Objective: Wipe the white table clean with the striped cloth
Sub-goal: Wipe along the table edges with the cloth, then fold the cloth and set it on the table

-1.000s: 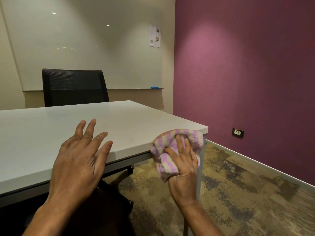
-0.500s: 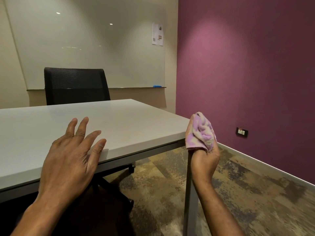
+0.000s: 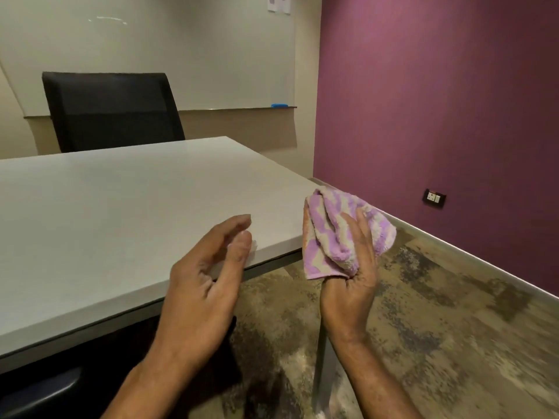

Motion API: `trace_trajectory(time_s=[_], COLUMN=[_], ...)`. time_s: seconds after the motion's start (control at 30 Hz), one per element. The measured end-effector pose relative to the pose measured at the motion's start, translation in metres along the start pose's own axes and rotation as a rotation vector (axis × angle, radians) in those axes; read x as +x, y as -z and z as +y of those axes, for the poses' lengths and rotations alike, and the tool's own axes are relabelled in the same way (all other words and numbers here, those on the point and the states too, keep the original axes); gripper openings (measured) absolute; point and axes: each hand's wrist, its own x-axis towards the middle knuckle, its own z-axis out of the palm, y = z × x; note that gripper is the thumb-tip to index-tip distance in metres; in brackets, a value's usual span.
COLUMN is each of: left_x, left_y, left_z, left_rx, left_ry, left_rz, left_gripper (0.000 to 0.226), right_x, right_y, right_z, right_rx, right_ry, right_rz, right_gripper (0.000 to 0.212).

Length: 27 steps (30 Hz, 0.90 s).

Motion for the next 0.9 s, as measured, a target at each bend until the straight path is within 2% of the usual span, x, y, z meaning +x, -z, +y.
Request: trace_trajectory(time_s=[0.13, 0.23, 0.3, 0.33, 0.43, 0.53, 0.57, 0.67, 0.77, 0.9], left_x=[0.017, 0.028, 0.039, 0.045, 0.063, 0.076, 0.079, 0.090, 0.099, 0.112], left_y=[-0.025, -0.037, -0.041, -0.041, -0.039, -0.035, -0.033, -0.026, -0.022, -0.020], left_z=[0.027, 0.047, 0.064, 0.072, 0.099, 0.125, 0.132, 0.159, 0.186, 0.223], left_rx=[-0.153, -0.197, -0.276, -0.344, -0.445, -0.458, -0.458, -0.454, -0.441, -0.448], left_ry=[0.268, 0.522, 0.667, 0.727, 0.843, 0.958, 0.994, 1.068, 1.084, 1.098], left_rz=[-0.121, -0.164, -0.195, -0.199, -0.203, -0.142, -0.112, -0.015, 0.047, 0.100], left_gripper=[0.059, 0.093, 0.105, 0.101, 0.066, 0.057, 0.056, 0.041, 0.036, 0.031], right_x=[0.013, 0.025, 0.033, 0.038, 0.053, 0.072, 0.080, 0.102, 0.122, 0.154], right_y=[0.000, -0.004, -0.005, -0.005, -0.005, -0.008, -0.009, -0.010, -0.006, -0.002], right_z=[-0.013, -0.030, -0.043, -0.050, -0.073, -0.106, -0.117, -0.144, -0.165, -0.193], right_rx=[-0.115, -0.173, -0.230, -0.262, -0.364, -0.468, -0.507, -0.608, -0.575, -0.515], right_ry=[0.000, 0.014, 0.041, 0.067, 0.142, 0.154, 0.161, 0.208, 0.107, 0.009], right_rz=[-0.065, -0.115, -0.172, -0.202, -0.286, -0.388, -0.409, -0.421, -0.575, -0.702], right_gripper=[0.058, 0.047, 0.047, 0.047, 0.046, 0.060, 0.059, 0.037, 0.063, 0.078])
